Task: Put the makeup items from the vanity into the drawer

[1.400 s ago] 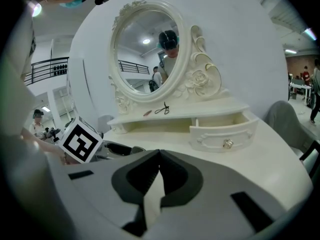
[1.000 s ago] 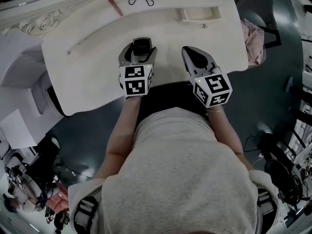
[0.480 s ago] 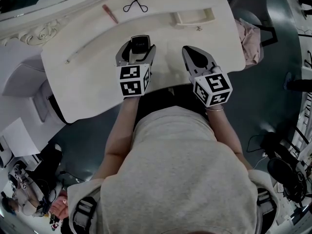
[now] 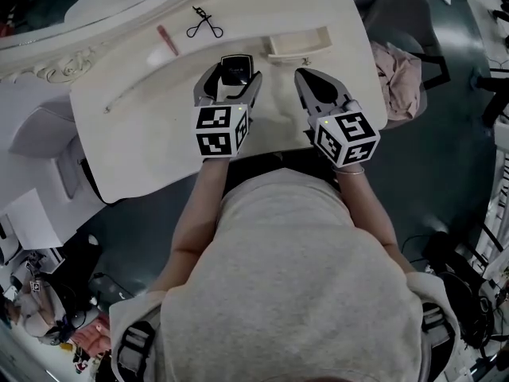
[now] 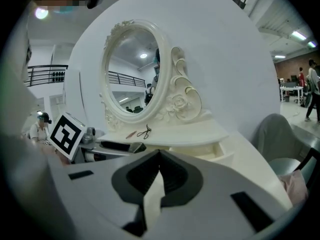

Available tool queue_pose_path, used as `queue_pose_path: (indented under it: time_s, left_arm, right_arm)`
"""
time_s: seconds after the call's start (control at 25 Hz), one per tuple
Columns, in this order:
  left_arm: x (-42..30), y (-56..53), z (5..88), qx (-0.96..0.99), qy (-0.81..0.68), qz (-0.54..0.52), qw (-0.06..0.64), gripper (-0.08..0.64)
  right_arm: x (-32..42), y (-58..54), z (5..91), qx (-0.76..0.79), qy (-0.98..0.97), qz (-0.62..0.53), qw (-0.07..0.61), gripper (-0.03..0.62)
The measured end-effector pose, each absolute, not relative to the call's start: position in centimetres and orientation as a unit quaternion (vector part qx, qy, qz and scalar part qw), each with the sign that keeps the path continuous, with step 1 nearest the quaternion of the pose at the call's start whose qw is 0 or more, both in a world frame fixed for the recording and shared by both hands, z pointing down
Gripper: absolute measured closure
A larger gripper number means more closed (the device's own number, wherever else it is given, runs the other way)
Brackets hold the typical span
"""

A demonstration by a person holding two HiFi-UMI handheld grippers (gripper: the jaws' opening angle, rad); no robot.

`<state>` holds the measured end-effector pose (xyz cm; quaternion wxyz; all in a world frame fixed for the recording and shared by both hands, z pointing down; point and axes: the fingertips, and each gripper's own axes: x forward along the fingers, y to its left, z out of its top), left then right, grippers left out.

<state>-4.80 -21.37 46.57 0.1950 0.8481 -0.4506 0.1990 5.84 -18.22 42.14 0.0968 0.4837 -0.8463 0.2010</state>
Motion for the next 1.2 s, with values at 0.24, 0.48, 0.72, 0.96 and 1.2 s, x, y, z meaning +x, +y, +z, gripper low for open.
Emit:
queue_pose_path:
  time_s: [0.24,0.48,0.72,0.96,1.2]
  left_arm:
    - [-0.5,-22.9,44.9,0.861,-0.440,0.192,0.166,0.207]
    - [2.5,-24.4,44.0,0.861,-0.446,0.190,0.152,0.207]
    - [5.5,-25.2,43.9,0.870,-0.426,0.198,0.150,0.207]
    - [7.7,-25.2,45.0,0.870,-0.410,0.226,0.155,0.207]
    - [9.1,-24.4,46.5,0.865,-0.384,0.286,0.148,0.207]
  right_arm:
    - [8.5,-19.4,41.5,0.471,-0.855,0.197,0.092,0.584]
    - [11.1,-20.7,41.1,0.462,-0.862,0.189,0.088,0.584]
    - [13.4,-22.0,40.6,0.457,-0.867,0.181,0.086,0.584]
    - [14.9,-22.6,41.0,0.447,-0.872,0.179,0.090,0.584]
    - [15.5,-23.1,41.0,0.435,-0.878,0.180,0.088,0.584]
